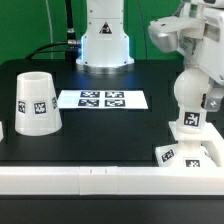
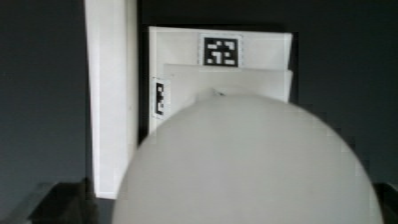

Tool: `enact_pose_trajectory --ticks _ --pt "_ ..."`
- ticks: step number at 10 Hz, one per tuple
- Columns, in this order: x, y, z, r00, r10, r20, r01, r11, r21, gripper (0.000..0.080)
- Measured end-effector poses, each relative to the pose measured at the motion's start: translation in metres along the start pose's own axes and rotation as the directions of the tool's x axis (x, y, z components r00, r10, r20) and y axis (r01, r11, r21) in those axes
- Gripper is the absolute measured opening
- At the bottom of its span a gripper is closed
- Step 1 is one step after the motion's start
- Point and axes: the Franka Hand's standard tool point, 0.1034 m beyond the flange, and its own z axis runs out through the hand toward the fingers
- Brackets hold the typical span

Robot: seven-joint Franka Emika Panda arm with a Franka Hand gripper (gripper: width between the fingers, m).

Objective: Assemble lamp

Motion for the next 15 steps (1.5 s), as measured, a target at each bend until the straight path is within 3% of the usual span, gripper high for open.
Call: enact_pose_trajectory --ticks 3,4,7,8,12,15 --pt "-0.0022 -0.0003 0.0009 0.999 -0.036 0.008 0.036 0.999 0.001 0.0674" --pt "-0.0024 -0.0003 0.0009 1.000 -0.028 0.008 0.028 1.000 0.001 0.0576" --pt "-0.0030 -0.0003 0.0010 1.000 0.026 0.005 -0.026 1.000 0.002 0.0576" --pt "-0.0048 -0.0003 0.0012 0.991 0.136 0.004 -0.137 0.991 0.002 0.0576" --pt "-0.0041 -0.0022 0.0014 0.806 0.592 0.002 -0.592 0.806 0.020 0.0577" --pt "-0.0039 -0.0024 0.0014 0.675 0.738 0.003 -0.738 0.675 0.032 0.0577"
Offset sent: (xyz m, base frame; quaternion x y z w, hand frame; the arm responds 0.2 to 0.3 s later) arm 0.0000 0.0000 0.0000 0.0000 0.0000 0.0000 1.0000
